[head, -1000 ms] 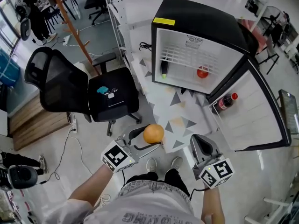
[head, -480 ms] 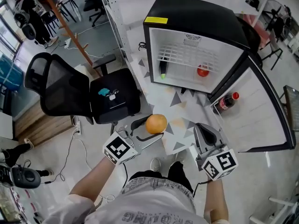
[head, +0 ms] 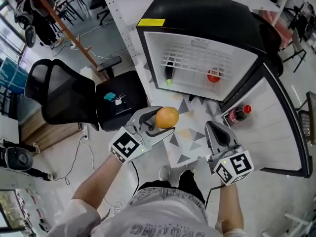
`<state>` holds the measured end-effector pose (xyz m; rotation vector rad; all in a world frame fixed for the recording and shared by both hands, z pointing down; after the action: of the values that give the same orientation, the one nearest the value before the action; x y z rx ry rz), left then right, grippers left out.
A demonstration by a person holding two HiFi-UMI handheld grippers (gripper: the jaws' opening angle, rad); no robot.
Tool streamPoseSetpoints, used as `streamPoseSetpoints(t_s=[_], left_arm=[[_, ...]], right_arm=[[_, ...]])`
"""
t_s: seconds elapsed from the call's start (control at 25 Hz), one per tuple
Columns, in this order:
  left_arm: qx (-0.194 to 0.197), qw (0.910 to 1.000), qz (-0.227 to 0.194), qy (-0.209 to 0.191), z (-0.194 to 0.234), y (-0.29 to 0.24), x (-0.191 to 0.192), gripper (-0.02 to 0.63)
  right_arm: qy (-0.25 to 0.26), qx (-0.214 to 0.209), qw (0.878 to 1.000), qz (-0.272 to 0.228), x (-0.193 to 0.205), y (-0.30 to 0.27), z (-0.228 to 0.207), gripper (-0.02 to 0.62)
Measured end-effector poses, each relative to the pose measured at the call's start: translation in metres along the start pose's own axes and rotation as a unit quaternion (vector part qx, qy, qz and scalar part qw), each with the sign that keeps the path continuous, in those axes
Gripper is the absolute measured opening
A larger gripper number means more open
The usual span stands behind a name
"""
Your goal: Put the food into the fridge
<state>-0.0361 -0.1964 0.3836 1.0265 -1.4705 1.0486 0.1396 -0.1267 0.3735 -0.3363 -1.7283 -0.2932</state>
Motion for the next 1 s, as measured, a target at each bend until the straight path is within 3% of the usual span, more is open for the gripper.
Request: streamPoseSetpoints(t_s=[0.48,1.0], left_arm=[[-0.026,0.9971,0.028,-0.066,0.058,-0.084,0.0,0.301],[-0.009,0.9823,0.069,-0.174,0.107,-0.143,0.011,0.301]], right_arm=[[0.004,-0.002,1.0,-0.017,-0.002,-0.045,-0.06,0.002],[0.031,0.012,0.998,-0.045,0.002,-0.078,-0.079,0.002]])
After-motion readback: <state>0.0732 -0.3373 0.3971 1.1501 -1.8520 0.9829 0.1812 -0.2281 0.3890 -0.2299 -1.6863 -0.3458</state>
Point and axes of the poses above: the fingertips, and each gripper's own axes: y backward along the fingers, z to its left, x out of its underside, the point moved 5 cm from there along y, backward along the fingers, and after that the axes turned 10 degrees about -z, right-handed, at the moved point
